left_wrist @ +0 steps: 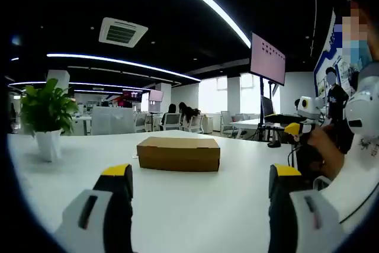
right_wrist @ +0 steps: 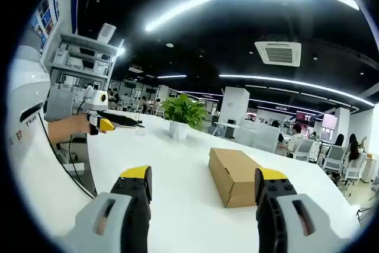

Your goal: Operate the shoe box by opening the lid, removing the specified soft item, and placing it in the target area until the item is outside and the box remains undamaged.

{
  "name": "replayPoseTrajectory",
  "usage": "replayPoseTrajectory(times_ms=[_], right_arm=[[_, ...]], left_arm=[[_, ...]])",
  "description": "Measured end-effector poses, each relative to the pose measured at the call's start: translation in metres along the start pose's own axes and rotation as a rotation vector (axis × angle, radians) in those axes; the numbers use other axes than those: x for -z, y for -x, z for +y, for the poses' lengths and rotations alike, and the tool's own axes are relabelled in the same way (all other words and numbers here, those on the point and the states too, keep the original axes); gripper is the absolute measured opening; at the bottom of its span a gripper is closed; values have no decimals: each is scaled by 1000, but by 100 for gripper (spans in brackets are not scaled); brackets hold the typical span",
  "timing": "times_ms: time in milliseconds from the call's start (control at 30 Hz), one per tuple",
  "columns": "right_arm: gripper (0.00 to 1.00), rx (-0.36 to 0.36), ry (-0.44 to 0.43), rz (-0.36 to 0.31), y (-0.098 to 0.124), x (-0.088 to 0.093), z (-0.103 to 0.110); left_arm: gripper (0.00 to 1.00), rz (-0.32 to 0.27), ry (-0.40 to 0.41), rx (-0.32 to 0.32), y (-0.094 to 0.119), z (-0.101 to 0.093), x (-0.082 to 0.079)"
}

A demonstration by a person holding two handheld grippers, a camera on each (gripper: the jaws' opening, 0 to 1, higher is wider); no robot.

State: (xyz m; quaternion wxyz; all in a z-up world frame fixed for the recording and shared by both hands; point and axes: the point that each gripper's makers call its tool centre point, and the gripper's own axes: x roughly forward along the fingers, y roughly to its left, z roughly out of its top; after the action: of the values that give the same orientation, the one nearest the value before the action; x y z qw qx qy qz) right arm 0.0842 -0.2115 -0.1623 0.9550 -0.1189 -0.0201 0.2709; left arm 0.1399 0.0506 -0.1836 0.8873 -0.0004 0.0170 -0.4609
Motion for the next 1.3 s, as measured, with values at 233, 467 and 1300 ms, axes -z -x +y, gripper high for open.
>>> replayPoseTrajectory(times_ms=[233, 467, 1300], right_arm=[[72, 4, -2, -21, 2, -4, 0], [74, 25, -6, -1, 3, 1, -3], [80, 41, 5, -28, 4, -3, -3]], left_arm=[[90, -52, 40, -8, 4, 3, -12], [89, -31, 16, -7, 4, 3, -5], [85, 25, -11, -50, 4, 10, 2]])
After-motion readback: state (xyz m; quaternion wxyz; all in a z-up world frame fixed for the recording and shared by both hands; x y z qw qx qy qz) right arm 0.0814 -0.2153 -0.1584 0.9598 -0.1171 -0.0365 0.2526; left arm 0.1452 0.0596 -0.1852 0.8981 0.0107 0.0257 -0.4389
